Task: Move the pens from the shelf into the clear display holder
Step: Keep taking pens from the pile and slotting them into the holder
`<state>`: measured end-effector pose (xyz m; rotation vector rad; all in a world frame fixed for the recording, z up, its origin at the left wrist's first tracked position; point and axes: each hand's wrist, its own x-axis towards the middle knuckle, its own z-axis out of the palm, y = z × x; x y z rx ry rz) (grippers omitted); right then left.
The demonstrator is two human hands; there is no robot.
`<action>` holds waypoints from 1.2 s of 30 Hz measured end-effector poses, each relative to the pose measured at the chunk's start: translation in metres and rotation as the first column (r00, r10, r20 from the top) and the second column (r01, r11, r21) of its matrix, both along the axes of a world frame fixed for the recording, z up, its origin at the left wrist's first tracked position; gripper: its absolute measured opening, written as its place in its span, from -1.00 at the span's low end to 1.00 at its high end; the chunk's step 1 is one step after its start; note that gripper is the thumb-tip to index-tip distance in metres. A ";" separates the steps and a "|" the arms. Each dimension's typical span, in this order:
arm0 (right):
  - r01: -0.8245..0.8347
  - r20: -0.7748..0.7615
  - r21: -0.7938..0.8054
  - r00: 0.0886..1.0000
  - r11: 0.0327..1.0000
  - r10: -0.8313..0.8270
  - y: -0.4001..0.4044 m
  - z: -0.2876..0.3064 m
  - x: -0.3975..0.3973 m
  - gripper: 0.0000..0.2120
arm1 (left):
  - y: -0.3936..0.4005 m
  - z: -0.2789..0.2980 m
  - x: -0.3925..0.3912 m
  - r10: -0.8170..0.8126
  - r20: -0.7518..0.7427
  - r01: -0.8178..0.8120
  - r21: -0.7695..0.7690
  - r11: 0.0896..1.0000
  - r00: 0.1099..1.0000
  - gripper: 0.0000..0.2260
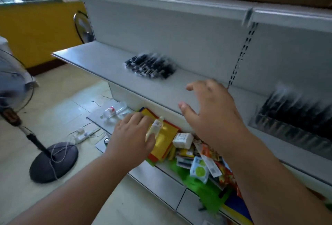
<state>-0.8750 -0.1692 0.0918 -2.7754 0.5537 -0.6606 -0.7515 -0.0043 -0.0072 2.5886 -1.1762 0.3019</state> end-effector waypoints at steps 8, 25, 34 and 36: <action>0.018 -0.046 0.026 0.999 1.000 -0.017 0.076 0.013 0.112 -0.59 | 0.075 0.028 0.114 -0.015 0.016 0.014 0.055 0.998 1.000 -0.56; 0.004 -0.069 0.074 0.998 0.997 0.001 0.011 0.005 0.284 -0.58 | 0.012 0.037 0.274 0.035 -0.052 -0.034 0.033 0.999 0.998 -0.56; 0.114 -0.044 0.054 0.993 0.992 -0.112 0.003 -0.005 0.338 -0.60 | -0.027 0.015 0.356 -0.112 -0.115 0.113 -0.005 0.994 0.987 -0.64; 0.170 -0.049 0.064 0.985 0.983 -0.167 0.003 -0.010 0.346 -0.61 | -0.039 0.011 0.378 -0.164 -0.145 0.164 -0.013 0.986 0.976 -0.64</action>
